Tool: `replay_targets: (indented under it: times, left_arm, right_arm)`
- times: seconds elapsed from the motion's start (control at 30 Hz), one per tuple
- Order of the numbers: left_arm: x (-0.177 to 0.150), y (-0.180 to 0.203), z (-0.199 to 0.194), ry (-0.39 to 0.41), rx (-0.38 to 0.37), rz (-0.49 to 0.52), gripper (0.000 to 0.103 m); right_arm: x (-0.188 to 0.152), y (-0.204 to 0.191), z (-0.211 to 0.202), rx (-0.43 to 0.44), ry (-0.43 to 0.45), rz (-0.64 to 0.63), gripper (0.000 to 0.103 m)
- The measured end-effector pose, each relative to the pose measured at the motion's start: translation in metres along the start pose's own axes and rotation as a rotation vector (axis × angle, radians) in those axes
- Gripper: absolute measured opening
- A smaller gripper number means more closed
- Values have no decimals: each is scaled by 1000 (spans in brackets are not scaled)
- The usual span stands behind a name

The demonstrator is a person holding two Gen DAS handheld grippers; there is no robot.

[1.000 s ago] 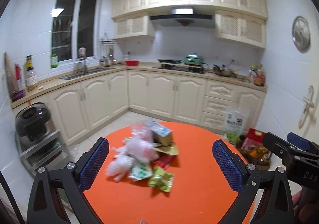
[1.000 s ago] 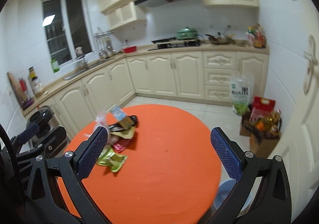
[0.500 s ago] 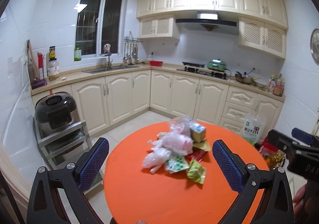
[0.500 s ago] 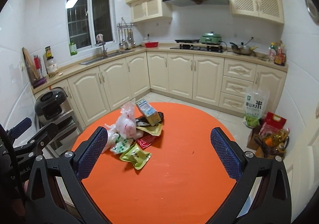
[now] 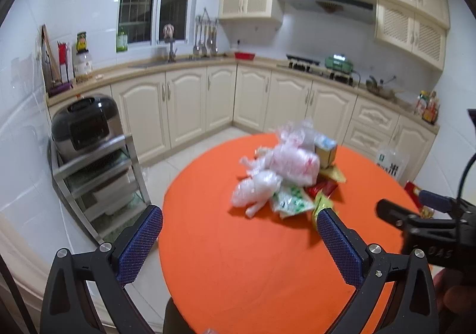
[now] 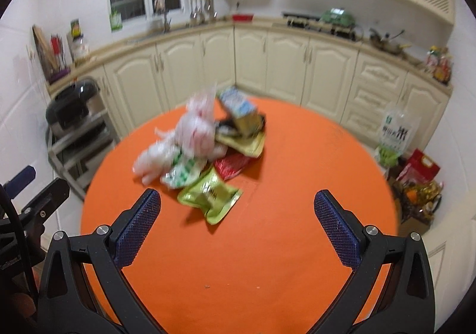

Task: Collect trash
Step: 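Grasp the green snack wrapper with the right tool while the left tool grasps a white plastic bag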

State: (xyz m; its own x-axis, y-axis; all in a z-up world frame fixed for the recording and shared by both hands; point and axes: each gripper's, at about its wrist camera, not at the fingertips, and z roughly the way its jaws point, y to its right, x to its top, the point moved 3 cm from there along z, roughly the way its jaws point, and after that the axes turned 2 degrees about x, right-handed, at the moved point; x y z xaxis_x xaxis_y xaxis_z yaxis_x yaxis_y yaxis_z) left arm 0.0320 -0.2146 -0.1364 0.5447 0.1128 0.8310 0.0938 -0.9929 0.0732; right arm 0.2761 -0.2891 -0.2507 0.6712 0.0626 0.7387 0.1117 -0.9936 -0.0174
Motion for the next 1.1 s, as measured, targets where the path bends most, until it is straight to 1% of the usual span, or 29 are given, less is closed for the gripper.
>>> replay_targets:
  times: [0.03, 0.23, 0.4, 0.47, 0.5, 0.53, 0.57, 0.6, 0.63, 0.67, 0.77, 0.87, 1.03, 1.1]
  left_arm:
    - [9, -3, 7, -9, -2, -1, 102]
    - [27, -6, 50, -81, 9, -15, 102]
    - [34, -5, 79, -122, 30, -18, 102]
    - [42, -3, 90, -135, 33, -13, 102]
    - [45, -3, 95, -139, 34, -10, 102]
    - [46, -1, 98, -142, 35, -6, 102]
    - [46, 1, 105, -146, 36, -1, 102]
    - [51, 3, 110, -149, 36, 2, 102]
    - [49, 3, 115, -150, 35, 5, 102]
    - [51, 5, 122, -153, 34, 9, 102]
    - [58, 7, 141, -162, 32, 17, 102]
    - [64, 10, 162, -172, 30, 20, 102]
    - [80, 12, 197, -178, 22, 30, 102]
    - [85, 13, 216, -193, 20, 36, 102]
  right_arm:
    - [-2, -2, 8, 7, -19, -8, 103]
    - [-16, -12, 63, 42, -126, -51, 103]
    - [-18, -17, 95, 56, -167, -86, 101]
    - [-17, -18, 104, 64, -175, -103, 97]
    - [-16, -18, 109, 70, -179, -107, 93]
    - [-15, -18, 113, 81, -189, -109, 80]
    - [-15, -17, 116, 87, -197, -109, 60]
    - [-15, -17, 119, 87, -202, -111, 46]
    - [-16, -16, 120, 82, -199, -120, 42]
    - [-16, -16, 121, 90, -200, -126, 31]
    - [-18, -15, 123, 101, -194, -134, 25]
    - [-13, -7, 121, 126, -173, -99, 19]
    - [-2, 10, 119, 142, -160, -52, 18]
    - [2, 17, 118, 149, -154, -36, 18]
